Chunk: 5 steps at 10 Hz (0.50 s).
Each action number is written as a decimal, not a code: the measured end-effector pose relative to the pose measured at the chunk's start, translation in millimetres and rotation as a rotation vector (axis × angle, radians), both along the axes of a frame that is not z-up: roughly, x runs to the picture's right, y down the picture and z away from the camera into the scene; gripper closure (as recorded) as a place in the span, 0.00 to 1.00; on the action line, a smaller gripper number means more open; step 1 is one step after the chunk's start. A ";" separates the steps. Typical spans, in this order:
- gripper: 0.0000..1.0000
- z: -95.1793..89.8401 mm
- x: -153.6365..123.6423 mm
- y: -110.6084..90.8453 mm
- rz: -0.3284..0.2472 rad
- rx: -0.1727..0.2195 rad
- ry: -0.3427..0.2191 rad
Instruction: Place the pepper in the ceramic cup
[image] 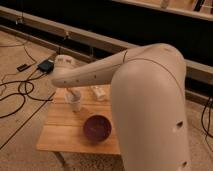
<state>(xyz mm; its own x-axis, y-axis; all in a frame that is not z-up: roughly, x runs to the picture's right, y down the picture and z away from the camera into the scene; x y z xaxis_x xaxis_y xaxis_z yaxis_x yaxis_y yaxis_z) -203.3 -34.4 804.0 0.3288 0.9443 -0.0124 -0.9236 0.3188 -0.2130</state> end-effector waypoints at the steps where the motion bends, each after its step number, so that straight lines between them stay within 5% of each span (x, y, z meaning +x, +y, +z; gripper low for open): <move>1: 1.00 3.4 3.8 4.9 -0.004 0.001 0.006; 5: 0.96 16.7 15.9 23.0 -0.028 0.004 0.030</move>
